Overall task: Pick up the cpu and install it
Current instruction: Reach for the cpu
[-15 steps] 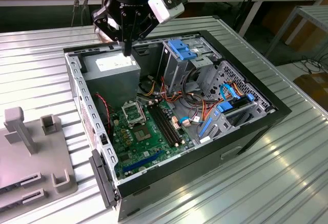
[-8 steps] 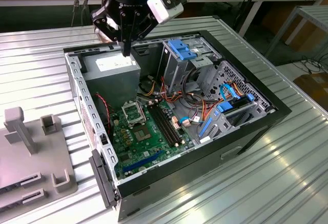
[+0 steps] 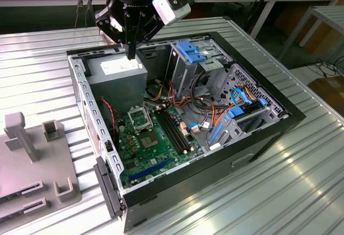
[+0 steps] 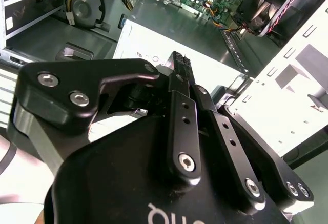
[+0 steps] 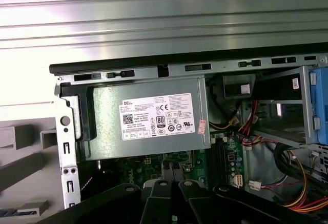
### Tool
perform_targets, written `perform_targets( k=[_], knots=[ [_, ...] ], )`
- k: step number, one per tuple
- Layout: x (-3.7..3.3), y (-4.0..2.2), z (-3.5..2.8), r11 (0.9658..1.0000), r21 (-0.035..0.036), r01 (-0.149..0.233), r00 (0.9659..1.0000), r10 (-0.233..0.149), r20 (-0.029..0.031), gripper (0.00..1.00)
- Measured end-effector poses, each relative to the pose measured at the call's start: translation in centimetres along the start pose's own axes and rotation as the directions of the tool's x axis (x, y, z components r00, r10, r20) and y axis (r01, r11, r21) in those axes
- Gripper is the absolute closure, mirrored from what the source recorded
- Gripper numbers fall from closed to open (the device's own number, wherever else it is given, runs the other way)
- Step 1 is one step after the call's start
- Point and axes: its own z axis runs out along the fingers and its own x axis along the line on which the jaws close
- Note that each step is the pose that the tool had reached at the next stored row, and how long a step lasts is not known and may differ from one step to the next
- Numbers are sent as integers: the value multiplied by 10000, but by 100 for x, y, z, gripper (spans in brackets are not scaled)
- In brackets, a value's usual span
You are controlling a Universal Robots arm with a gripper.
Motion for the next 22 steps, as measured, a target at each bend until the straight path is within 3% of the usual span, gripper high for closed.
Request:
perform_targets(
  k=[22],
  knots=[
    [89,-7,3,10000,1,-1,10000,1,-10,89]
  ],
)
